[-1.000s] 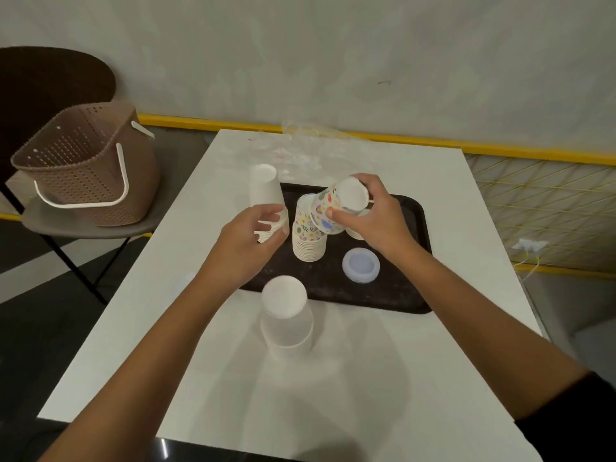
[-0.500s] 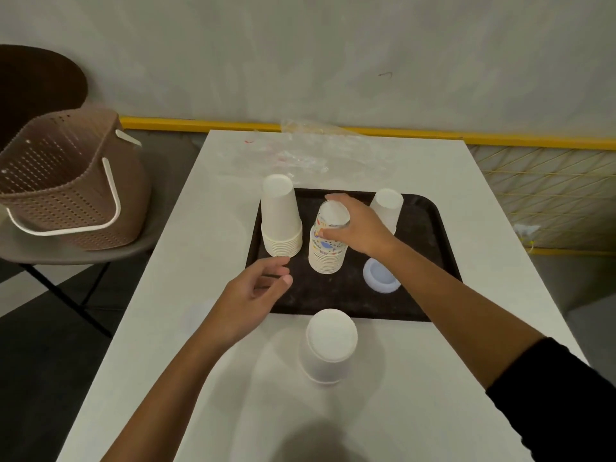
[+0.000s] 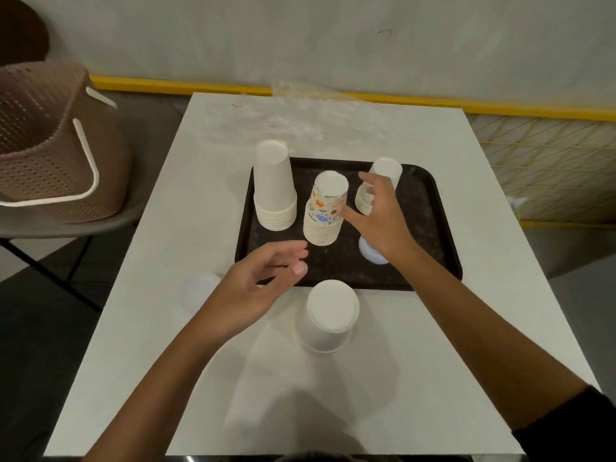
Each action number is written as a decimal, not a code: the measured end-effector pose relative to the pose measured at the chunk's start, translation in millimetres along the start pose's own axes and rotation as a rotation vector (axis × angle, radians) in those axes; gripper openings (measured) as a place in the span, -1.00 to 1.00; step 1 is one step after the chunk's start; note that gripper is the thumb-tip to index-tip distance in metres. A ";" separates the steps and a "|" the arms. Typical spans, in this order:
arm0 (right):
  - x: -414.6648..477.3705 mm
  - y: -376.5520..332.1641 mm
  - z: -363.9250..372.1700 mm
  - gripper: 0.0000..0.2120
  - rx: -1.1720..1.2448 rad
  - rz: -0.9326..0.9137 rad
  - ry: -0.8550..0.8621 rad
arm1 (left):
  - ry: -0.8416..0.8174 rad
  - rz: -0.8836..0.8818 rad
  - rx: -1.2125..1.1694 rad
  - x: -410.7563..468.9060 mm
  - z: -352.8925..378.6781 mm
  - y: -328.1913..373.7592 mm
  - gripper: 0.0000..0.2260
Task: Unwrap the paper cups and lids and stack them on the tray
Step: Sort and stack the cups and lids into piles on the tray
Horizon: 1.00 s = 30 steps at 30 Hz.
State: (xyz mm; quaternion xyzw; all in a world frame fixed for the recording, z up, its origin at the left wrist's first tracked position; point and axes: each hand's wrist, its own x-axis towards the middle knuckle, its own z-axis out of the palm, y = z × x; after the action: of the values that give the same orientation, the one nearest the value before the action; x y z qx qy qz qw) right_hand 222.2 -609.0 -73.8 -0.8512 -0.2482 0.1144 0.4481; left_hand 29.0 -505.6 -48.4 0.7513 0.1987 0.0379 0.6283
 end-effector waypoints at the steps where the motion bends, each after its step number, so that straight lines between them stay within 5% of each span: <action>1: -10.5 0.8 -5.4 -0.46 0.004 0.004 -0.003 | -0.027 0.010 0.014 -4.2 1.6 0.6 -0.66; 7: -70.3 16.6 -29.4 -0.58 0.023 0.037 -0.301 | -0.060 -0.019 0.169 -27.1 19.9 -2.5 -0.44; 15: -109.6 22.7 -31.1 -0.31 0.016 -0.028 -0.668 | 0.113 0.006 0.157 -40.2 50.7 -5.3 -0.41; 30: -119.5 -10.4 -20.4 -0.34 0.109 -0.150 -0.539 | 0.246 0.053 0.155 -50.9 53.7 7.4 -0.43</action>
State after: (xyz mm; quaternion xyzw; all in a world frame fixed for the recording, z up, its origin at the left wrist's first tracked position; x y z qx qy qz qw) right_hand 125.7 -681.1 -56.9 -0.7441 -0.4140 0.3161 0.4182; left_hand 0.5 -574.1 -42.7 0.7922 0.2566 0.1307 0.5380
